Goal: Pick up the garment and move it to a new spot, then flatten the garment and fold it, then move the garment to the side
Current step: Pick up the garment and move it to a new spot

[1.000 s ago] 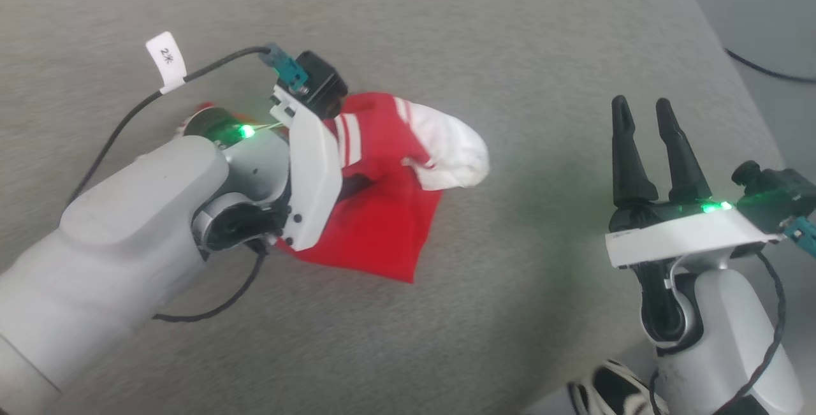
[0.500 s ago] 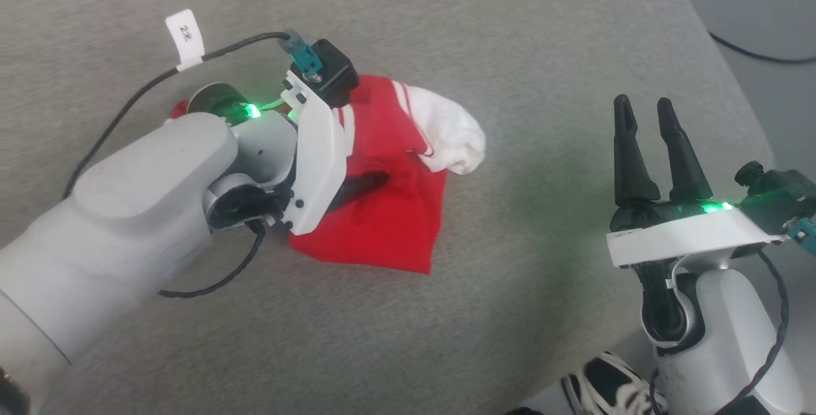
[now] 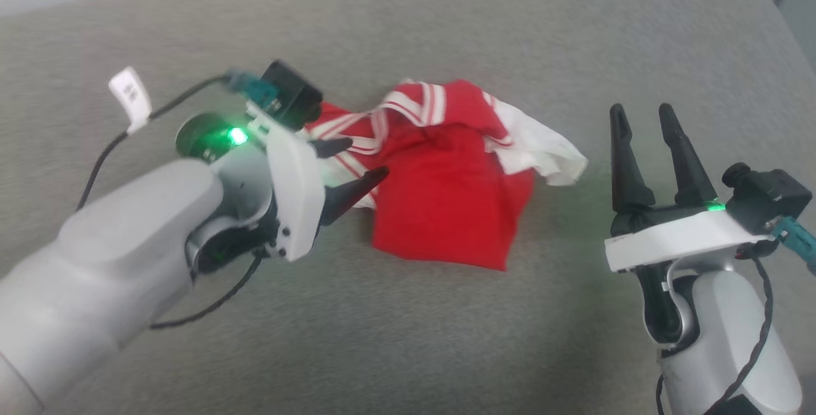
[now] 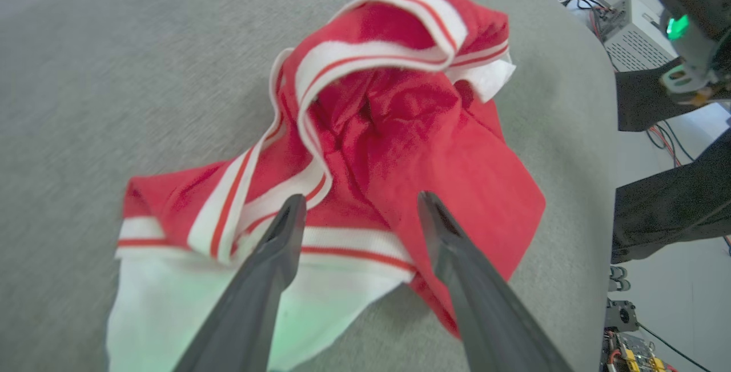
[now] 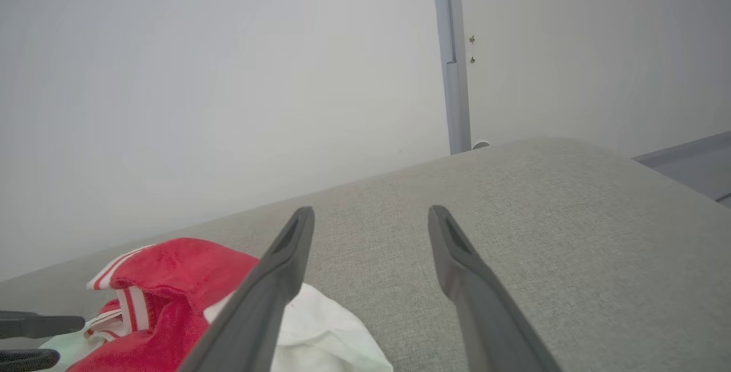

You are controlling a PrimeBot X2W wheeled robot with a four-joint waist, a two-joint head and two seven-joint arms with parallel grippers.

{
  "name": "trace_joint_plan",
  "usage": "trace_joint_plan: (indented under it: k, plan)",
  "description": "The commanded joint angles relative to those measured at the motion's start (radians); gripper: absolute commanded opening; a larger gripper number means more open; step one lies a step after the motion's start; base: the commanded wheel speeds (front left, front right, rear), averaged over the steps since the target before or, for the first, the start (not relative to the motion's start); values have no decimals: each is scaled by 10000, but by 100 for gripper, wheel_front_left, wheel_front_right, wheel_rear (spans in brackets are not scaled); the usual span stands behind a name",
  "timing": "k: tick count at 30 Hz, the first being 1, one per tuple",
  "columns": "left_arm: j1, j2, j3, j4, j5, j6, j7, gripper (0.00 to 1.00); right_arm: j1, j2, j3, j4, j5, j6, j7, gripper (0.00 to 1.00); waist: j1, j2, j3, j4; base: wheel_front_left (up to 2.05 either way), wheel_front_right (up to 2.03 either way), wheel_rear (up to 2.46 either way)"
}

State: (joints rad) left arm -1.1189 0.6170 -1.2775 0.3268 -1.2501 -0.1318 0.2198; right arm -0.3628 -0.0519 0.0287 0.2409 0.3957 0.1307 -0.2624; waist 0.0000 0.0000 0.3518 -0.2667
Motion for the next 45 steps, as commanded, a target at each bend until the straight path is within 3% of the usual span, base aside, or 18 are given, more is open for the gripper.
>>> trace_joint_plan:
  k: [1,7,14,19,24,25,26,34,40,45]
  plan:
    - [290,66,-11,-34,-90,27,-273,100,93,12,-40,90,-99,1,-33,100,0,0,-604,693,0,0,0]
    - [1492,319,57,265,-707,27,-1874,100,355,-68,-160,427,-940,1,-33,100,0,0,-1107,1502,0,0,0]
    - [3361,145,429,1249,-1426,26,-4354,100,1058,-737,-565,679,-1263,1,-33,100,0,0,-1743,2588,0,0,0]
    - [4485,30,1296,1980,-1272,26,-4850,100,1610,-1152,-783,690,-1255,1,-33,100,0,0,-2091,3158,0,0,0]
    - [5973,-251,3884,2183,269,106,-4854,100,2202,-1485,-1000,612,-1095,1,-17,100,0,0,-2467,3543,0,0,0]
    - [5973,-251,3884,2183,269,106,-4854,100,2202,-1485,-1000,612,-1095,1,-17,100,0,0,-2467,3543,0,0,0]
    - [6277,-257,4497,2100,688,159,-4856,100,2294,-1539,-1037,578,-1067,1,14,100,0,0,-2533,3578,0,0,0]
    - [9295,-1038,9041,333,4251,592,-4860,100,2912,-1711,-1176,249,-1017,1,229,100,0,0,-3052,3604,0,0,0]
    - [10872,-2019,11230,-946,6399,492,-4861,100,3117,-1757,-1156,-93,-995,1,348,100,0,0,-3381,3473,0,0,0]
    - [11633,-2875,12422,-1718,7706,311,-4860,100,3166,-1753,-1133,-385,-989,1,527,100,0,0,-3525,3351,0,0,0]
